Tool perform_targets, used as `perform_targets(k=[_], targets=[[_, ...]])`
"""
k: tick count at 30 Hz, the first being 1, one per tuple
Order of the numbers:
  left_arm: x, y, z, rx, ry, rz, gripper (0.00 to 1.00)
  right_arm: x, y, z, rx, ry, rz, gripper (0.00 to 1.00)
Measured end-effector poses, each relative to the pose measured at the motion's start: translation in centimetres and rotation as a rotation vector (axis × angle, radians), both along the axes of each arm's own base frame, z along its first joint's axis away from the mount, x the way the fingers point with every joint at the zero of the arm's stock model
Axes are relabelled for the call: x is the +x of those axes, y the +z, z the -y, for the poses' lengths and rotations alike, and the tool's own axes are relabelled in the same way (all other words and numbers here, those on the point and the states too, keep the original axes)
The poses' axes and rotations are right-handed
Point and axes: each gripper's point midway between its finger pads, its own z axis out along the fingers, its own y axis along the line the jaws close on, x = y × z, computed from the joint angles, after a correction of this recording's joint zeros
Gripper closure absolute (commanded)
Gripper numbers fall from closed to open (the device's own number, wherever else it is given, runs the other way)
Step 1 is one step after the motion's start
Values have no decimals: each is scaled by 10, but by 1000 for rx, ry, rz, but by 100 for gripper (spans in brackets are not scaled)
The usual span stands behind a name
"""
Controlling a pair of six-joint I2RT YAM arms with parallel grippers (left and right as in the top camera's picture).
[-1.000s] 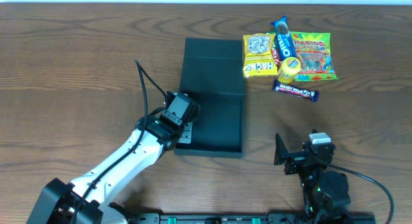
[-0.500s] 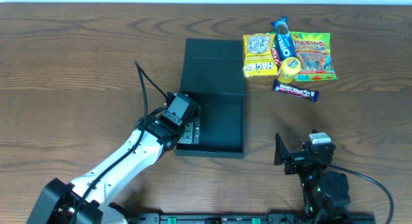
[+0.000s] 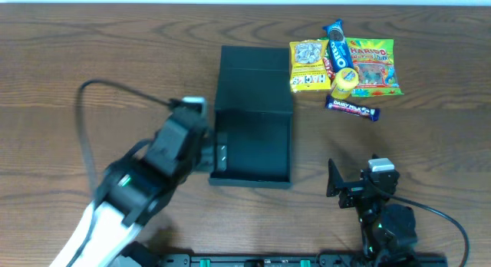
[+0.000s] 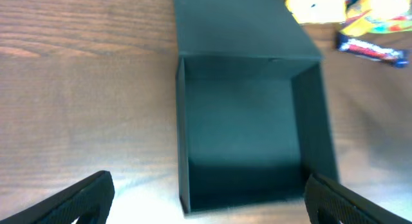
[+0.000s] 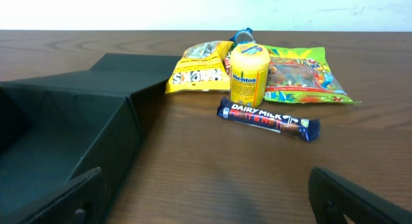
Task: Pack container
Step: 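Retract the left gripper back toward its rest position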
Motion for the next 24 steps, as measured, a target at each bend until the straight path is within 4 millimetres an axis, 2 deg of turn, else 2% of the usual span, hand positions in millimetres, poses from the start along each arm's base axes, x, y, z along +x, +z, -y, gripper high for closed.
perform_targets(k=[6,11,20,22,24], targets=[[-42,18,-25,-27,-12,15,5,0,0,0,0,0,0,1],[-65,17,-40,-11,-13,-10,5,0,0,0,0,0,0,1],[-69,14,-43,0,-12,-23,5,0,1,-1,8,1,2,1],[-67,15,-44,3,-8,-16,5,2,8,-4,55,6,25,1],[-66,15,-45,18,-8,-5,5,5,27,-8,153,12,91,1]])
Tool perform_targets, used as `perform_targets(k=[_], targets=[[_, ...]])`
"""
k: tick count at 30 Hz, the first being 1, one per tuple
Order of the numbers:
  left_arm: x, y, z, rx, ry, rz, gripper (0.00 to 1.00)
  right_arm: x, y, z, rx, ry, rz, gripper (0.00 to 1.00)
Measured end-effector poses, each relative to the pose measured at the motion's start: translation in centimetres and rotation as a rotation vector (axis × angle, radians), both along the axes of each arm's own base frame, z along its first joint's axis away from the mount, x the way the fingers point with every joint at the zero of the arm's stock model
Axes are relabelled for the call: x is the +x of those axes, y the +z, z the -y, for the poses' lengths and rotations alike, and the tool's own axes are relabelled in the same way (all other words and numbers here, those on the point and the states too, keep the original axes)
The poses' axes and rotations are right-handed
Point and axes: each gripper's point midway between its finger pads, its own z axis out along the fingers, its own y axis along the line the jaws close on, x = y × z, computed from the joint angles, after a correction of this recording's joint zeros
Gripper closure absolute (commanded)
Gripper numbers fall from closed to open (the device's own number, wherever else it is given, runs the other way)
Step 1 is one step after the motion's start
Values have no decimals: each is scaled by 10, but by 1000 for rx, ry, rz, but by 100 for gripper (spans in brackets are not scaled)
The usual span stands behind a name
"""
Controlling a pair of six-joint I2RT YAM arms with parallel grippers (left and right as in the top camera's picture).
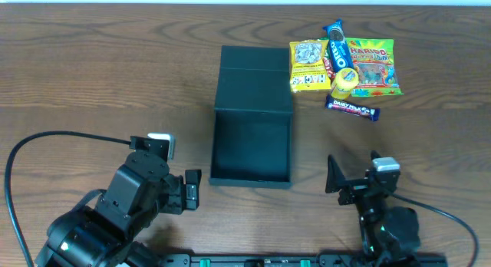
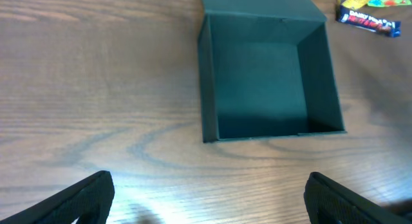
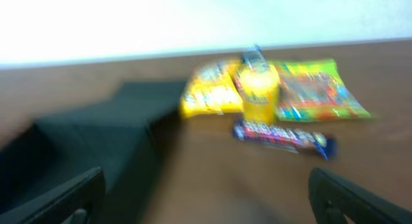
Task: Pack container
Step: 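Retract the left gripper back toward its rest position, then reach the right gripper to the green Haribo bag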
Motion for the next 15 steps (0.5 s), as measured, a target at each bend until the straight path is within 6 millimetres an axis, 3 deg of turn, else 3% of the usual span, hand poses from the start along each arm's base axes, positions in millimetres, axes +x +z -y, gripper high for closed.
perform_targets(k=[4,10,12,15], targets=[[3,1,-4,32,0,21,5,2,42,-5,304,5,112,1],[-7,-5,3,-10,-23,-39,4,0,77,0,775,5,161,1],[-9,-5,7,-29,-31,-54,5,-2,82,-1,871,22,155,1],[-9,-5,8,-39,-30,-58,5,-1,75,-9,904,48,97,1]])
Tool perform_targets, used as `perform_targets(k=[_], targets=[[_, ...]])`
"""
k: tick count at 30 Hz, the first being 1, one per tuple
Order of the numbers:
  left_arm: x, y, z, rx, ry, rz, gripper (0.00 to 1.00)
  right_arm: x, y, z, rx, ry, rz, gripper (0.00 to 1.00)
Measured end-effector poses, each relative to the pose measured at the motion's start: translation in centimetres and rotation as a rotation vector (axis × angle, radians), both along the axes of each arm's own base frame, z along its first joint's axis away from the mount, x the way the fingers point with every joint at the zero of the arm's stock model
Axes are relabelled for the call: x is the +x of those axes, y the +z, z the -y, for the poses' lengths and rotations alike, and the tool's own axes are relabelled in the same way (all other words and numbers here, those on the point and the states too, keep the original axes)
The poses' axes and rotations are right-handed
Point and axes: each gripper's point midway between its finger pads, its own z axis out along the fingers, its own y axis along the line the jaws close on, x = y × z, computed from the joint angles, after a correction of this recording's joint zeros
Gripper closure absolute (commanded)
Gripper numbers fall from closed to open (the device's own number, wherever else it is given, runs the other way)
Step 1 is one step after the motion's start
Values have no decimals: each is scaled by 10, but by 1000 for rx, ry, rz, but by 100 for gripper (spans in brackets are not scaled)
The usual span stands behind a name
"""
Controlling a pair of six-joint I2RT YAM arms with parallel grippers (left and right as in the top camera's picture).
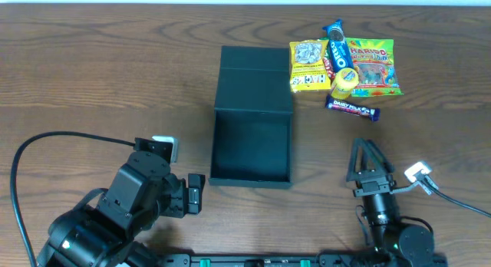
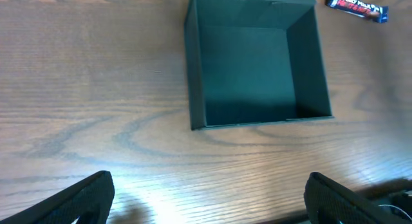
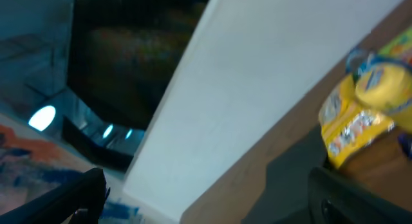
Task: Pack container
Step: 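Reach the right gripper to the green Haribo bag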
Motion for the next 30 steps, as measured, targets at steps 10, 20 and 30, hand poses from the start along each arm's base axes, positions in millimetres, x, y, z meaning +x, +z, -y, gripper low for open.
perform_targets(k=[10,20,30], targets=[[7,-4,-8,66,22,10,4,17,-50,-27,-372,129,-181,1],[7,-5,-8,70,22,5,5,42,28,-22,-748,118,-260,1],[8,-5,-8,68,22,8,5,58,3,-24,-874,196,-406,1]])
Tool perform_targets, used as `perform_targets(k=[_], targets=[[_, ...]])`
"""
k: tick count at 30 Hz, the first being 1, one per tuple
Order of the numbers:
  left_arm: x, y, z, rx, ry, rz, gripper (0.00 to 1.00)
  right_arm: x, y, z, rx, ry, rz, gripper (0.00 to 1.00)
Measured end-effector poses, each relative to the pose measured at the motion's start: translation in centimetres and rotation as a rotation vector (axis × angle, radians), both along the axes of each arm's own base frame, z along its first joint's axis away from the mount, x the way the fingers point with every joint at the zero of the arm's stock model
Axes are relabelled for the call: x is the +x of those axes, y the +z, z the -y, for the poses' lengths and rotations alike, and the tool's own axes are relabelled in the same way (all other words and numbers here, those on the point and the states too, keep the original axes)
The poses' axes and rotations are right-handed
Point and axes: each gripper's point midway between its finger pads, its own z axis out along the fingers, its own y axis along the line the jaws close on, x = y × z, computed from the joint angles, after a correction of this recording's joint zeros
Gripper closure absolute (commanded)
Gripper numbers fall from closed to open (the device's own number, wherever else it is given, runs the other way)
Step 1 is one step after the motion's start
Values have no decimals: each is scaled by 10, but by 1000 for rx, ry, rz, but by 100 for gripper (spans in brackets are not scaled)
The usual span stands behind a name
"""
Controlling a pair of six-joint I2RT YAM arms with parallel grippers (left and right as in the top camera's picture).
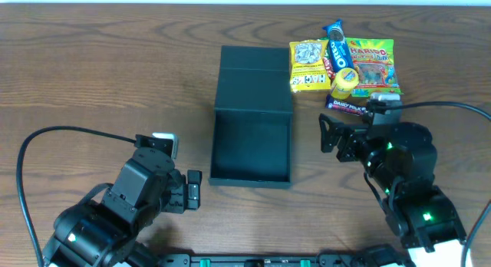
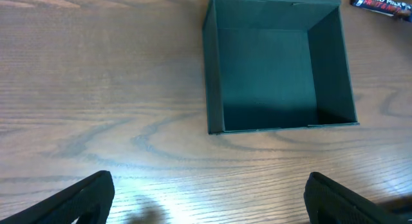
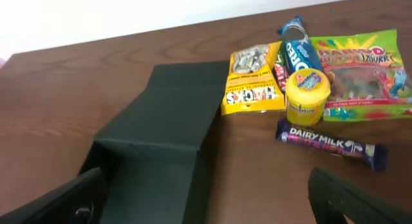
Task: Pack container
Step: 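Reach the right gripper to the green Haribo bag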
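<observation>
A black box (image 1: 252, 148) stands open mid-table, its lid (image 1: 255, 79) folded back flat behind it; nothing lies inside (image 2: 267, 69). Behind it to the right is a snack cluster: yellow Hacks bag (image 1: 308, 65), Oreo pack (image 1: 337, 44), Haribo bag (image 1: 372, 65), yellow Mentos tub (image 3: 307, 95) and Dairy Milk bar (image 3: 331, 145). My right gripper (image 1: 341, 139) hovers open just right of the box, in front of the bar, with nothing in it (image 3: 209, 198). Left of the box's front corner my left gripper (image 1: 190, 194) is open with nothing in it (image 2: 209, 201).
The brown wooden table (image 1: 115, 75) carries only the box and snacks. A black cable (image 1: 46, 140) loops from the left arm, another (image 1: 453, 106) from the right arm. A white wall runs along the far edge.
My right arm was low at the front edge with its camera tilted up at the wall; now its open gripper is out beside the box, facing the snacks. The left arm has barely shifted.
First my left gripper was open at the box's front left wall, with the right arm low at the front edge. Then the left gripper sat back at the front left, apart from the open box. The right wrist then pointed upward, and now reaches toward the snacks.
</observation>
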Motion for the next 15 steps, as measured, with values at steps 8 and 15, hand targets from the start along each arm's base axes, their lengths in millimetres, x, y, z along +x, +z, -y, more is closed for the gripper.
perform_targets(k=[8,15], targets=[[0,0,0,0,0,0,5,32,-44,75,15,-235,-154,3],[1,1,0,-2,0,3,5,59,-73,156,216,-357,-188,1]])
